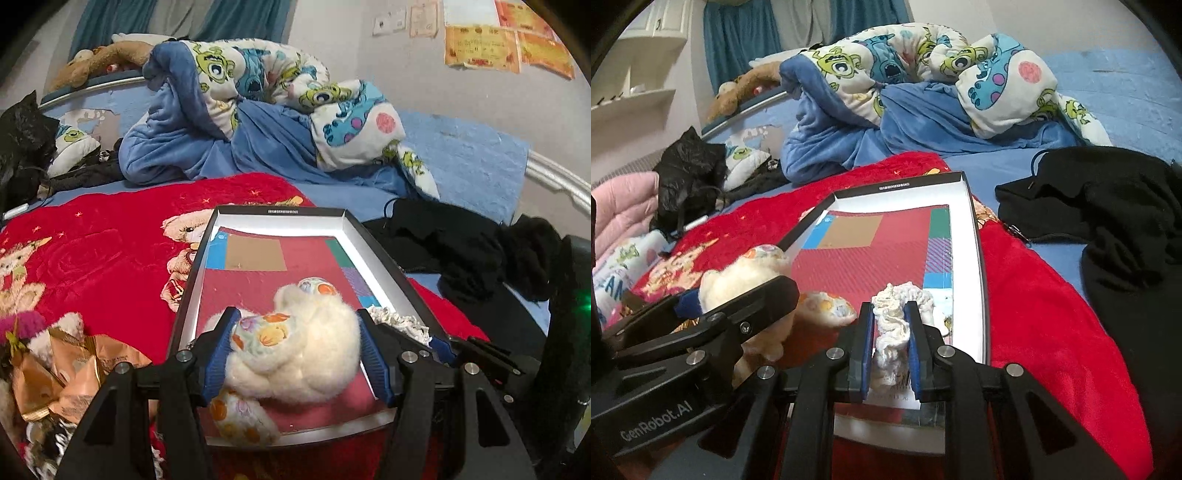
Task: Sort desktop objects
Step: 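Lower the plush and the scrunchie into the black box onto the red paper, then open the left tool releasing the plush while the right tool releases the scrunchie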
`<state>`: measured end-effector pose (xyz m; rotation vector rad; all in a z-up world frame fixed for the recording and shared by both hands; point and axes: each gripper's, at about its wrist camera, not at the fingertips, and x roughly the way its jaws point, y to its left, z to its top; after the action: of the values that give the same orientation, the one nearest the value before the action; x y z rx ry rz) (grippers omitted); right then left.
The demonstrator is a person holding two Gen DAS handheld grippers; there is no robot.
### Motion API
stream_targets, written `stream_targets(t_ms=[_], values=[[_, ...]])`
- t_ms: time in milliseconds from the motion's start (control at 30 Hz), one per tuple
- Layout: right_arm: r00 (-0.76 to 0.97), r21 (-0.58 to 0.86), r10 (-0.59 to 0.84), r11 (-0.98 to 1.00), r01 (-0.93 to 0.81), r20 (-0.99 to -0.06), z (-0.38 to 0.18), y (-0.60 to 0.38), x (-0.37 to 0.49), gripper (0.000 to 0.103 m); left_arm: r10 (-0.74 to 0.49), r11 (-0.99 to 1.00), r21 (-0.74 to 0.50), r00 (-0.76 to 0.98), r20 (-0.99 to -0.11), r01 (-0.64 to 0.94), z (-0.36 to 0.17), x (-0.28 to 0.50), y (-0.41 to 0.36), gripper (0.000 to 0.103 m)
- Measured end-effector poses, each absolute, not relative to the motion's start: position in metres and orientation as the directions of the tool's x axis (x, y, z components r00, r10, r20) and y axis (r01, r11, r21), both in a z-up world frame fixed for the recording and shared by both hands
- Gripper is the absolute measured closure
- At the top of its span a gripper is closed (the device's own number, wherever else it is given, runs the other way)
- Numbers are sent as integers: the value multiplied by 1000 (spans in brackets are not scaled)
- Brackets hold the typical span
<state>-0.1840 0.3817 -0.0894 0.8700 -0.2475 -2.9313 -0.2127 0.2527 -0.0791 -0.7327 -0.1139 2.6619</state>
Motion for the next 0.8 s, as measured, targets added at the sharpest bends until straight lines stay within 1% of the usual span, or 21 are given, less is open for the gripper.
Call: stream_targets(t_ms=[100, 267, 667, 700, 733, 767, 800], values=[[-829, 137, -88, -991, 14, -552, -91, 377, -185, 83, 397, -918, -197, -791, -465, -345, -84, -212, 249, 39], [-824, 84, -50, -996, 3, -564, -94, 370, -186, 80, 397, -918, -187, -791, -466, -350, -84, -212, 251, 39], [-839, 77, -46, -997, 5, -542, -93, 369, -182, 79, 384, -923, -165, -798, -465, -348, -82, -210, 254, 39], [-839, 76, -47, -997, 7, -542, -93, 369, -182, 78, 381, -924, -159, -798, -467, -348, -81, -210, 255, 35], [-840, 75, -48, -997, 9, -541, -92, 368, -182, 75, 383, -923, -154, -795, -470, -353, -81, -210, 257, 28], [-841, 72, -48, -997, 12, -538, -92, 368, -182, 73, 394, -918, -156, -789, -472, -366, -81, -209, 259, 24], [-844, 69, -49, -998, 15, -533, -92, 367, -181, 66, 410, -911, -163, -779, -474, -380, -80, -209, 260, 14]])
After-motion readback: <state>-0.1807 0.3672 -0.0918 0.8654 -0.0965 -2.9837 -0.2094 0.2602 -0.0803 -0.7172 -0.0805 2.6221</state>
